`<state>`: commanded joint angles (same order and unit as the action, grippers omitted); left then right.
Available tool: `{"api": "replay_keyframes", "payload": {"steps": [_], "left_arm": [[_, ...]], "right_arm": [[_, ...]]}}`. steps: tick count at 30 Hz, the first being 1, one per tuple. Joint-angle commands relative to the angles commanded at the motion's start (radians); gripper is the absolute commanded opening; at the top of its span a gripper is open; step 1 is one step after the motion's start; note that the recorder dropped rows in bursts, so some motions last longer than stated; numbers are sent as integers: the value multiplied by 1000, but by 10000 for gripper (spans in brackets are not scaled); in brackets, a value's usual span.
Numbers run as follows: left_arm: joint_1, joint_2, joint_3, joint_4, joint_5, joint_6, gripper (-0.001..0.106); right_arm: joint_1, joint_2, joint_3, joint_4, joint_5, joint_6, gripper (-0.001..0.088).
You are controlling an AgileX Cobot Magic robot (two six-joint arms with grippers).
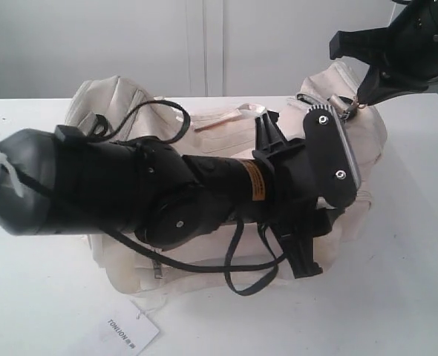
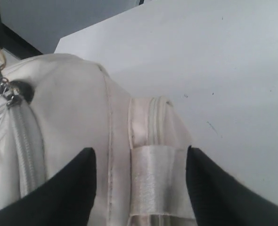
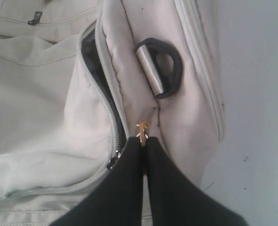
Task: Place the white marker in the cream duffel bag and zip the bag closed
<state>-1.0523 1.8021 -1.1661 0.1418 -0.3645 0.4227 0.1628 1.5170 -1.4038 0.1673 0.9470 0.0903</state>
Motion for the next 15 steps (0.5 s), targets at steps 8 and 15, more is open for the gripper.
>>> {"api": "replay_keyframes", "payload": {"steps": [8, 15], "left_arm": [[3, 62, -14, 0, -3, 4, 563], [3, 72, -14, 0, 6, 4, 126]], "right_arm": [[0, 0, 0, 2, 0, 0, 0], [0, 0, 0, 22, -6, -25, 0]]}}
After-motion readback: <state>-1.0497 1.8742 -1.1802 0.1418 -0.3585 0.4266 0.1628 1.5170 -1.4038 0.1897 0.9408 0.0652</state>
